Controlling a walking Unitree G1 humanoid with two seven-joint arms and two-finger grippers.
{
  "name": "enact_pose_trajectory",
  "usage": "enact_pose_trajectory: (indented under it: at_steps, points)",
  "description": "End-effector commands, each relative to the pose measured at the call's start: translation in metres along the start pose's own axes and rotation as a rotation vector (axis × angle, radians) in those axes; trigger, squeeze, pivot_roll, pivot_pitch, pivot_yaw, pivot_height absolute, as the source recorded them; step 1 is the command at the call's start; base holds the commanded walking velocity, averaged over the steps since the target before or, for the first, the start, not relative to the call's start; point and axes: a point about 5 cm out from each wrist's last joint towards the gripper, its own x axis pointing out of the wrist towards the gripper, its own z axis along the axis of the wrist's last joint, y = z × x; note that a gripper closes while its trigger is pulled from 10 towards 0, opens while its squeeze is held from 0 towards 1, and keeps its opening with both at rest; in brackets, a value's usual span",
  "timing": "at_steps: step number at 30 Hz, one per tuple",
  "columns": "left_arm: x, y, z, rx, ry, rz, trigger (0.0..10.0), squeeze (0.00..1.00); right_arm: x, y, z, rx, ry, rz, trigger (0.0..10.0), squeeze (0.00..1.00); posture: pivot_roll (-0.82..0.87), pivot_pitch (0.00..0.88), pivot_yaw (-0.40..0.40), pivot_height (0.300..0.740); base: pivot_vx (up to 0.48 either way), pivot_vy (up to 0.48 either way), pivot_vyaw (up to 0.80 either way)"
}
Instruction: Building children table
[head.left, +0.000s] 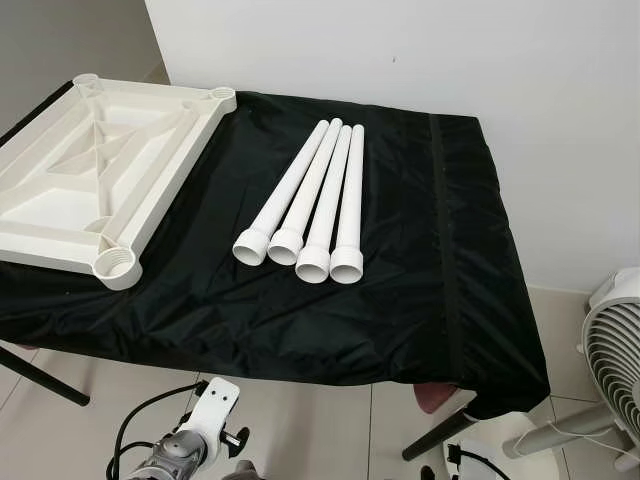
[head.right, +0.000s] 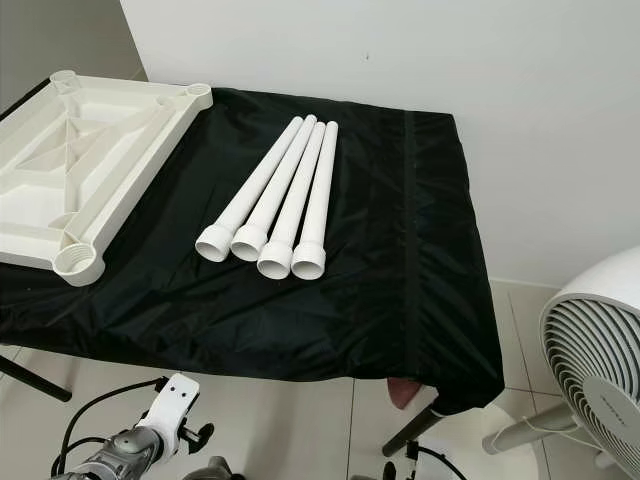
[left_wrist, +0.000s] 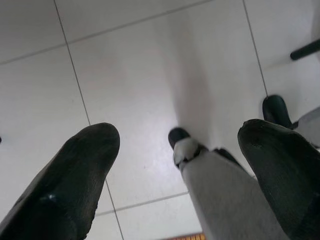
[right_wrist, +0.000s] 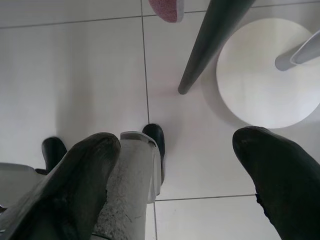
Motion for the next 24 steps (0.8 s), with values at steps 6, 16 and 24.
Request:
enact_pose_trajectory:
  at_steps: [6, 16, 24]
  points:
    - [0.001, -0.002, -0.001, -0.045, 0.009, 0.053, 10.0, 0.00, -0.001, 0.002, -0.006, -0.022, 0.037, 0.033, 10.0, 0.00, 0.03, 0.000, 0.017, 0.740, 0.000, 0.000, 0.00]
    - [0.002, -0.007, -0.001, -0.053, 0.015, 0.043, 10.0, 0.00, -0.001, 0.004, -0.005, -0.040, 0.037, 0.022, 10.0, 0.00, 0.04, 0.000, 0.009, 0.740, 0.000, 0.000, 0.00]
    - [0.003, -0.005, 0.000, -0.048, 0.029, 0.054, 10.0, 0.00, -0.002, 0.004, -0.011, -0.061, 0.062, 0.011, 10.0, 0.00, 0.04, 0.000, 0.007, 0.740, 0.000, 0.140, 0.00]
